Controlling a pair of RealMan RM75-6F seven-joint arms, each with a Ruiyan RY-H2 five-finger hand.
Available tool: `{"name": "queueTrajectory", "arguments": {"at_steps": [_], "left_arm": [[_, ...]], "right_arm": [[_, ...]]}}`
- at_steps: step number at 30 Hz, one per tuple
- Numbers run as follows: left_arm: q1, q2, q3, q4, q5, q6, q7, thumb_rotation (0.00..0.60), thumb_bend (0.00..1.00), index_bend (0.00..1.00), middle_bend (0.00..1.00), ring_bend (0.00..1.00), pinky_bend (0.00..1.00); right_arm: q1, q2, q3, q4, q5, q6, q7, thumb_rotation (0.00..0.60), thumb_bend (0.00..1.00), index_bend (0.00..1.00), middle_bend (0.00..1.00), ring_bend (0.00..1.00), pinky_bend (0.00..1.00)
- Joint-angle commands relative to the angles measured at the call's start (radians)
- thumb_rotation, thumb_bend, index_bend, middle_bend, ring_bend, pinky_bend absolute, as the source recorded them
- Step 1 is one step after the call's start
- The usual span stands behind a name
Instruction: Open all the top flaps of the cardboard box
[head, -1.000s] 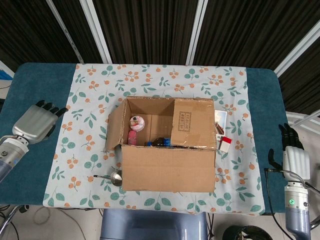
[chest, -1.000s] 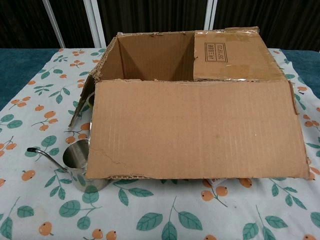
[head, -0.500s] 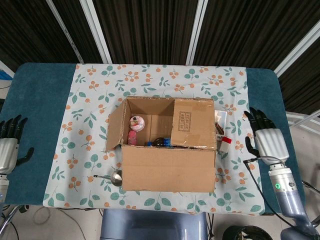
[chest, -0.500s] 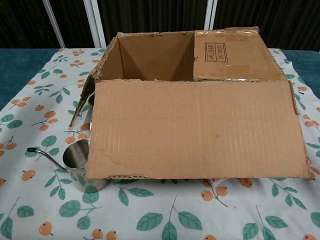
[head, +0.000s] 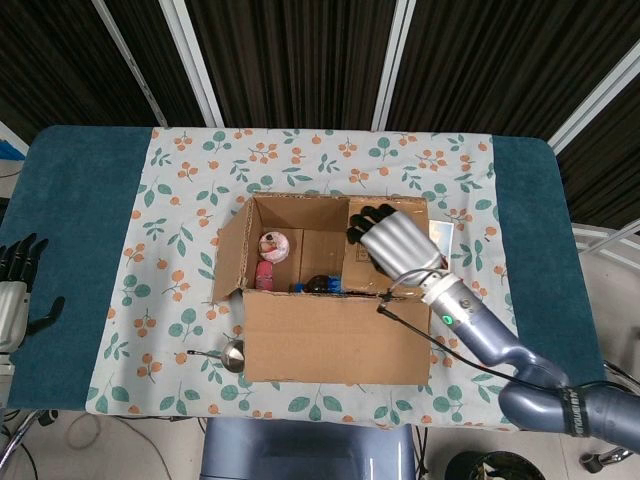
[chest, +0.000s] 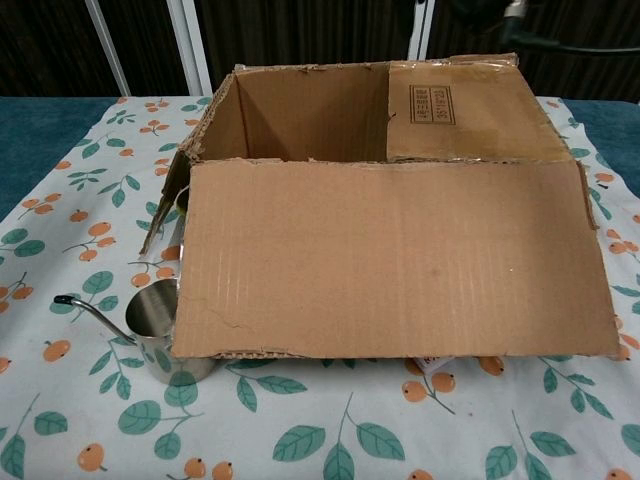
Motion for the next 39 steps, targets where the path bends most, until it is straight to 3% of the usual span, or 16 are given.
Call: {"name": "queueTrajectory", "arguments": {"at_steps": [1,8,17,28,39], "left_arm": [[0.007,-0.003,-0.011,0.006,0.003,-0.014,-0.012,0.600,0.32,0.00,0.00,0.00,0.01],[0.019,-0.002,-0.035,0.008,0.001,-0.039,-0.028,0.600,0.32,0.00,0.00,0.00,0.01],[0.031,-0.001,-0.059,0.011,0.007,-0.069,-0.044,0.600,0.32,0.00,0.00,0.00,0.01],[0.043,0.000,-0.079,-0.001,0.017,-0.090,-0.039,0.600,0.33,0.00,0.00,0.00,0.01],[0.052,0.000,-0.091,-0.010,0.034,-0.109,-0.035,0.600,0.34,0.00,0.00,0.00,0.01]], "right_arm": [[0.123,-0.113,0.011,0.094,0.048,-0.092,-0.040,0.600,1.00,0.47,0.35,0.29,0.36],[0.248,-0.238,-0.017,0.234,0.092,-0.178,-0.051,0.600,1.00,0.53,0.38,0.30,0.36],[0.318,-0.282,-0.074,0.332,0.080,-0.237,-0.043,0.600,1.00,0.60,0.45,0.34,0.36],[0.385,-0.210,-0.167,0.403,-0.042,-0.333,-0.078,0.600,1.00,0.71,0.57,0.37,0.36],[0.434,-0.068,-0.224,0.338,-0.173,-0.380,-0.108,0.600,1.00,0.76,0.62,0.40,0.36]]}}
